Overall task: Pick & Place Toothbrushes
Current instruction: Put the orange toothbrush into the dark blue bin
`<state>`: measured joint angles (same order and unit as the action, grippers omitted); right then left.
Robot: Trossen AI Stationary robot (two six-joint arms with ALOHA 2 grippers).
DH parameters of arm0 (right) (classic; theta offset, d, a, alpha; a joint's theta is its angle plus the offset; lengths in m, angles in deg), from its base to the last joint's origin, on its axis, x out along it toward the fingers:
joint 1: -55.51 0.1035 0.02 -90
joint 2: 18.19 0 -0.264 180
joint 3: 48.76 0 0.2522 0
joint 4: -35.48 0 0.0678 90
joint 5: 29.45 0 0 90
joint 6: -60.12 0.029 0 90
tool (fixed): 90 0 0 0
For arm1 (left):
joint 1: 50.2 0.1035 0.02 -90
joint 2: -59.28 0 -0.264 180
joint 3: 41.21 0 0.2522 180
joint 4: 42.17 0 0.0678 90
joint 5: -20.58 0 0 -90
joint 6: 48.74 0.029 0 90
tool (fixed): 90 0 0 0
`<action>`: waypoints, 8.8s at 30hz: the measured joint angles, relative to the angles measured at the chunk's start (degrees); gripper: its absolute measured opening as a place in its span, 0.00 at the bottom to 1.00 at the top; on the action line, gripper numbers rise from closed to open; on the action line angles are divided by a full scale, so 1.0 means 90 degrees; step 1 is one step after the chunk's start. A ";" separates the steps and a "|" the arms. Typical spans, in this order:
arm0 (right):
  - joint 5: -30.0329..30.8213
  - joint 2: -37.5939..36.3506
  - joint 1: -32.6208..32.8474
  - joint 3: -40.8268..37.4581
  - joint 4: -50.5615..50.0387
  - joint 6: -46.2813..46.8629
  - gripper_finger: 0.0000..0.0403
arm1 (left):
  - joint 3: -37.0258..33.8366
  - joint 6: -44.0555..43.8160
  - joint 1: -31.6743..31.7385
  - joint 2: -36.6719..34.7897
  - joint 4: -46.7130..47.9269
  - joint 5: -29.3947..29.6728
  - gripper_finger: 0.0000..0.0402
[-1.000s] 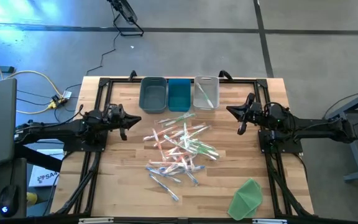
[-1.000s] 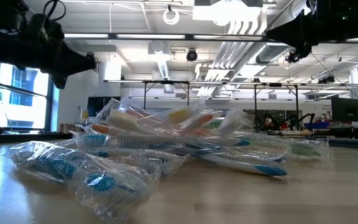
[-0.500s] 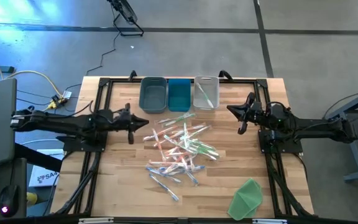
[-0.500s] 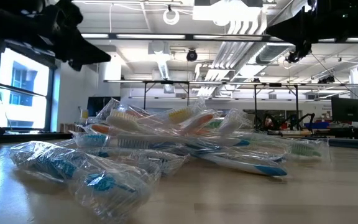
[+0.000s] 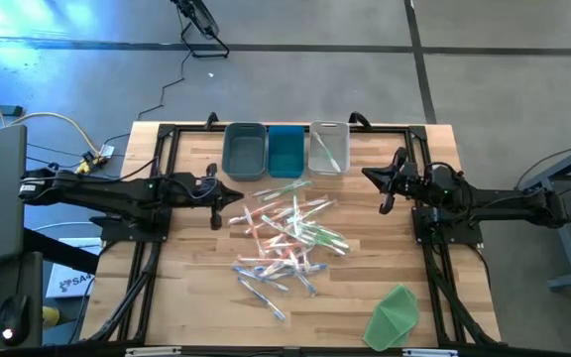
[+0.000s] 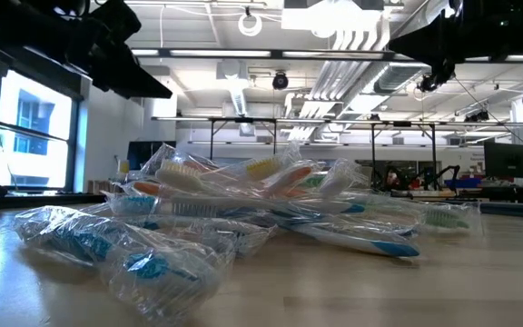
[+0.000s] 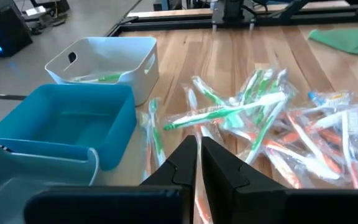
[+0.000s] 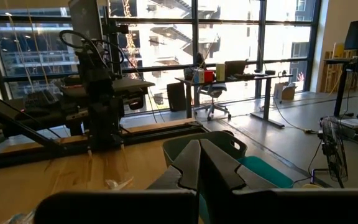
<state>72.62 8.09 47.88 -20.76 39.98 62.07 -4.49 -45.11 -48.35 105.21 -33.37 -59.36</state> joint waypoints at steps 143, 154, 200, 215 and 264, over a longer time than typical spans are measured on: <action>0.0478 0.0032 0.0000 0.0002 -0.0505 -0.0032 0.01 | 0.1741 0.1394 -0.0665 0.4272 0.2360 -0.0342 0.28; 0.0478 0.0032 0.0000 0.0002 -0.0505 -0.0031 0.01 | 0.1741 0.1392 -0.0668 0.4272 0.2368 -0.0342 0.13; 0.0480 0.0029 -0.0002 0.0002 -0.0529 -0.0204 0.01 | 0.3740 -0.1481 -0.0665 0.4117 0.6373 0.0650 0.12; 0.0474 0.0032 0.0000 0.0002 -0.0529 -0.0202 0.01 | 0.3738 -0.1486 -0.0665 0.3858 0.6478 0.0228 0.04; 0.0481 0.0029 0.0000 0.0002 -0.0534 -0.0367 0.01 | 0.3728 -0.4492 -0.0663 0.0850 0.6731 0.5116 0.08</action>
<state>76.95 8.35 47.88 -20.73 35.17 58.77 29.06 -85.54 -54.32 112.86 27.21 -13.32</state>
